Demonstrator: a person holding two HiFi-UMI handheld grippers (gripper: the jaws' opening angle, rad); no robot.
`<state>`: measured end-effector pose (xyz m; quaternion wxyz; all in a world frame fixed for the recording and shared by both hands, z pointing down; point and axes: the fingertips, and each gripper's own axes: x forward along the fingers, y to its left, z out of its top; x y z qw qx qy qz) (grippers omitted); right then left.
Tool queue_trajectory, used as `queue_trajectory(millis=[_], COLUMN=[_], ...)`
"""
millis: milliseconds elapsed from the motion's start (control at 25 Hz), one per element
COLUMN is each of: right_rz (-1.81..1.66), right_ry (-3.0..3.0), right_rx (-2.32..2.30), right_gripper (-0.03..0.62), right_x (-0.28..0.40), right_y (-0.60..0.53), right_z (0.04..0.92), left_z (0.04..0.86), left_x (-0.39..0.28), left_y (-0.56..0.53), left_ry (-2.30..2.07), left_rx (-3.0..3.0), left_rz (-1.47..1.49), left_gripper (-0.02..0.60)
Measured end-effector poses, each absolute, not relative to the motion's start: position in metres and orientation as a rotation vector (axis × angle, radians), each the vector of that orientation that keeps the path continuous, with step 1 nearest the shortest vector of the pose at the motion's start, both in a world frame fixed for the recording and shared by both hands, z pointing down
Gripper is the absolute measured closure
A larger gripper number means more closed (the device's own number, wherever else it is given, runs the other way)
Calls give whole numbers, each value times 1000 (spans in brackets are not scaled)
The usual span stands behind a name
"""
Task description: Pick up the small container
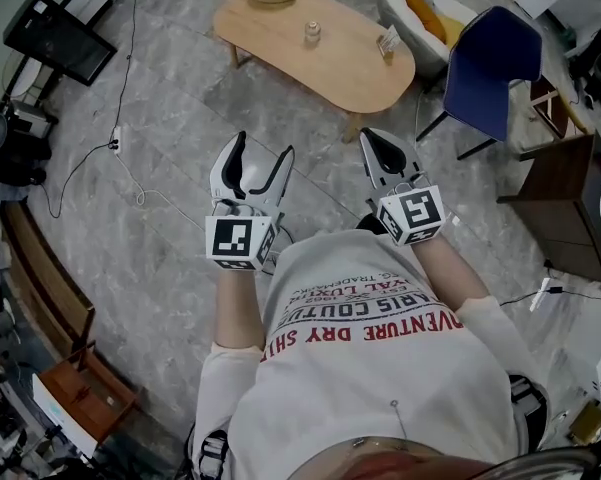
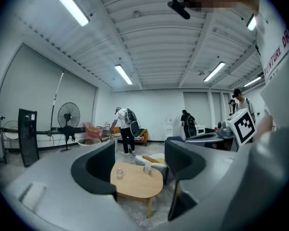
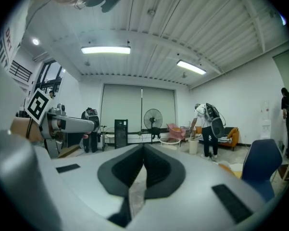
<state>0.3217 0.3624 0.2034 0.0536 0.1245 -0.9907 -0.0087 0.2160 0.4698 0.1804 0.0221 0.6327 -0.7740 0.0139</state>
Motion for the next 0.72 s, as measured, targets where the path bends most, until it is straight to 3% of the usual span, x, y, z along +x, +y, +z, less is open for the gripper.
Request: queue_trajectory(millis=[400, 720], right_rz=[-6, 24], right_ry=[-2949, -2974], right_rx=[300, 235], right_gripper=[588, 588], right_x=[284, 186], right_y=[321, 235], right_z=[236, 239], left_z=[214, 220], left_x=[170, 88], left_y=[445, 369], left_ry=[-2399, -2403], left_rx=[1798, 1757], left_rz=[-23, 72], left_gripper=[272, 272])
